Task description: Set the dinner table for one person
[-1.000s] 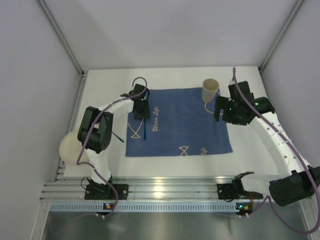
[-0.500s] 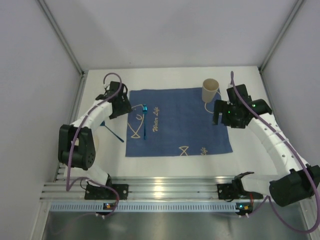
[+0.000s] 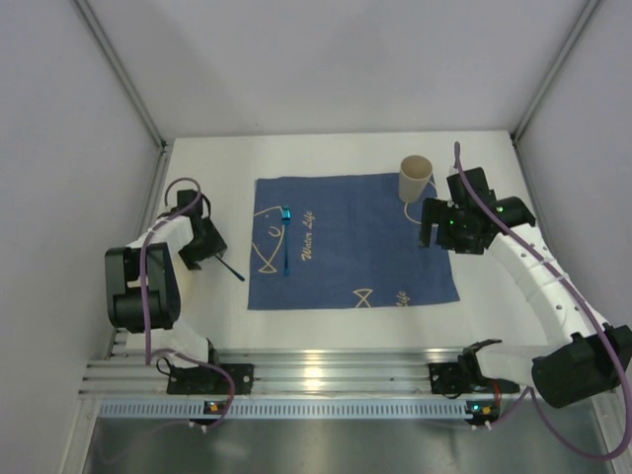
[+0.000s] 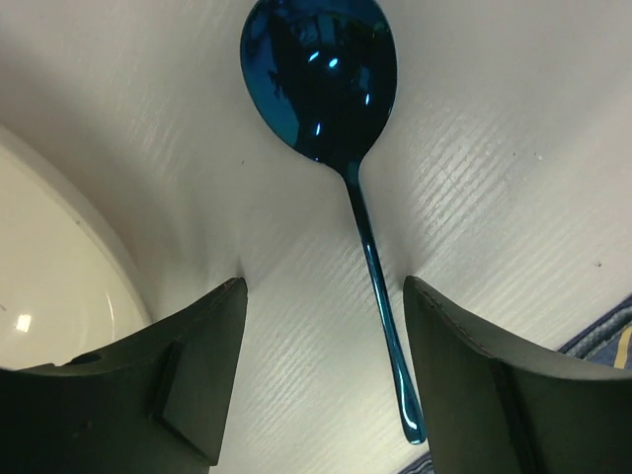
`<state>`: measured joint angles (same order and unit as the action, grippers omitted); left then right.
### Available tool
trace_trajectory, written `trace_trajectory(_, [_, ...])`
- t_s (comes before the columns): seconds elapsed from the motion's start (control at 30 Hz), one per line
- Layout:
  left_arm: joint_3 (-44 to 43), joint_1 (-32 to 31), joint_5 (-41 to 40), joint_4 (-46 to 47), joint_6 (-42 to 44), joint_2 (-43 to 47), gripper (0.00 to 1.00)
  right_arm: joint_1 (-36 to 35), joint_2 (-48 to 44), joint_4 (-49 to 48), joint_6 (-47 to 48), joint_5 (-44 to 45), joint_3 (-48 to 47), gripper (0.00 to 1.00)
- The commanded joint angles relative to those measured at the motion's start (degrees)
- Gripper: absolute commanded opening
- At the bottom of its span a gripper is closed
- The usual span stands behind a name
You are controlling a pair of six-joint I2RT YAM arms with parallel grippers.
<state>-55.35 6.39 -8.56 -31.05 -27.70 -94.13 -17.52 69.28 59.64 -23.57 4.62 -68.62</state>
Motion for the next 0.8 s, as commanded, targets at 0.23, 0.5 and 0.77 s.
trace_trajectory(0.23, [-3.3,1.6,-2.8,4.1,-0.9,-7.2,0.64,-0.3,1.0,0.6,0.8,0.6,-2.0,0.9])
trace_trajectory(0.5, [-3.1,1.8,-2.4,4.8,-0.4,-11.3,0.05,-0.3,2.4,1.4,0.9,0.9,-2.9,0.89])
trace_trajectory(0.77, [-4.8,1.9,0.6,2.9,2.0,-7.9,0.0,-2.6,3.4,-1.4,5.0,-7.8,-5.7,0.88])
